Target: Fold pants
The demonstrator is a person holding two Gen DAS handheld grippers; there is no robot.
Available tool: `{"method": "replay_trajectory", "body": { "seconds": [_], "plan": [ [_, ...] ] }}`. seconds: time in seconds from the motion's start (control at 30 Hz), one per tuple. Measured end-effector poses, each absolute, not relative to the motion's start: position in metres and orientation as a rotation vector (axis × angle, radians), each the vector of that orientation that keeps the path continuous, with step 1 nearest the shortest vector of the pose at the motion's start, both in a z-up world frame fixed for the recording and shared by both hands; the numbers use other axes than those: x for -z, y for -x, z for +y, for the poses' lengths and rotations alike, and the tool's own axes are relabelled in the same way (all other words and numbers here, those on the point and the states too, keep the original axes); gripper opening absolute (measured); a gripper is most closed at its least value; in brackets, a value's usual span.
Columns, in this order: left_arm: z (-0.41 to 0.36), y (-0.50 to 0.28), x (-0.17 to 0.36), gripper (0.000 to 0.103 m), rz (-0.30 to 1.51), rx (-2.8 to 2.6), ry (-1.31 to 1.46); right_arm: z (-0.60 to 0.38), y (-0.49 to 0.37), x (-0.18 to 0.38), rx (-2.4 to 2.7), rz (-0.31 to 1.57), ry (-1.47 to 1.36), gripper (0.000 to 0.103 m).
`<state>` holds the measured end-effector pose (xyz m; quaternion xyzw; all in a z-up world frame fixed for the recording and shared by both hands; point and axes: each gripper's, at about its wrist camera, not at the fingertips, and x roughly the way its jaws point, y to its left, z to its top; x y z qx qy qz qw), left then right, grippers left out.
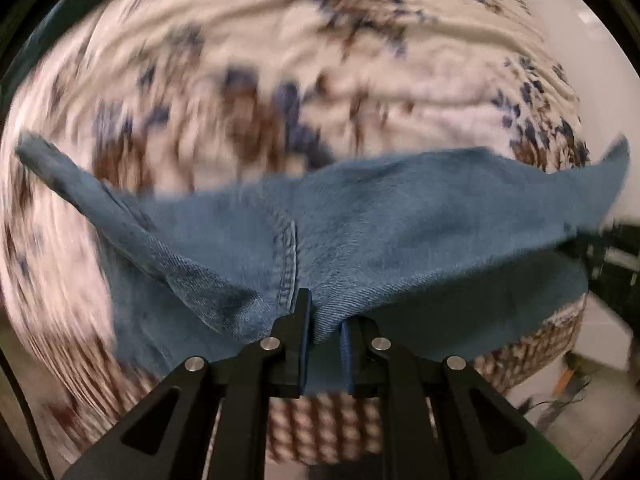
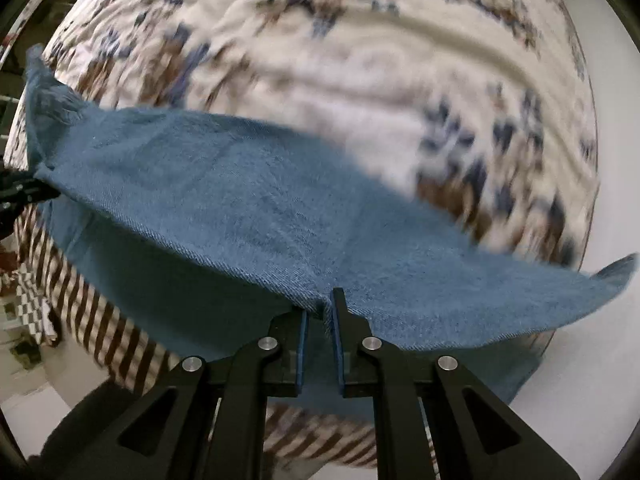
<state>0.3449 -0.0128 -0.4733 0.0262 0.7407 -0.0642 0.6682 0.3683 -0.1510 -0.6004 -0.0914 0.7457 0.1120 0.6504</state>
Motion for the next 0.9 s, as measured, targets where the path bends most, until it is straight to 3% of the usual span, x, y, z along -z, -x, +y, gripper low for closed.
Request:
{"method": "replay_trajectory", "body": {
  "seconds": [0.23, 0.47, 0.5, 0.57, 0.6, 0.63, 0.7, 0.77, 0.8, 0.9],
  "plan": [
    [0.004, -0.275, 0.521, 0.01, 1.741, 0.047, 0.073, -0.134, -0.27, 0.651, -0.255, 1.788, 0.215, 0.011],
    [0.01, -0.259, 0.563, 0.014, 1.767, 0.05, 0.081, -0.119, -0.246, 0.689, -0.176, 1.836, 0.222, 0.014],
    [0.01, -0.259, 0.561, 0.014, 1.764, 0.049, 0.1, -0.12, -0.248, 0.69, -0.161, 1.847, 0.187, 0.019],
    [0.013, -0.258, 0.55, 0.015, 1.742, 0.048, 0.124, -0.123, -0.25, 0.685, -0.146, 1.863, 0.08, 0.049],
    [0.014, -0.257, 0.542, 0.015, 1.725, 0.047, 0.127, -0.125, -0.25, 0.679, -0.144, 1.857, 0.017, 0.086],
    [0.015, -0.254, 0.538, 0.017, 1.714, 0.049, 0.128, -0.126, -0.249, 0.672, -0.148, 1.848, -0.046, 0.099],
    [0.015, -0.246, 0.531, 0.035, 1.693, 0.056, 0.107, -0.126, -0.246, 0.661, -0.124, 1.832, -0.089, 0.099],
    [0.016, -0.241, 0.528, 0.086, 1.682, 0.065, 0.089, -0.122, -0.242, 0.65, -0.091, 1.808, -0.106, 0.099],
    [0.017, -0.239, 0.528, 0.091, 1.681, 0.062, 0.084, -0.122, -0.24, 0.647, -0.081, 1.802, -0.113, 0.099],
    [0.025, -0.233, 0.523, 0.091, 1.662, 0.051, 0.079, -0.123, -0.23, 0.639, -0.033, 1.77, -0.114, 0.099]
  ]
}}
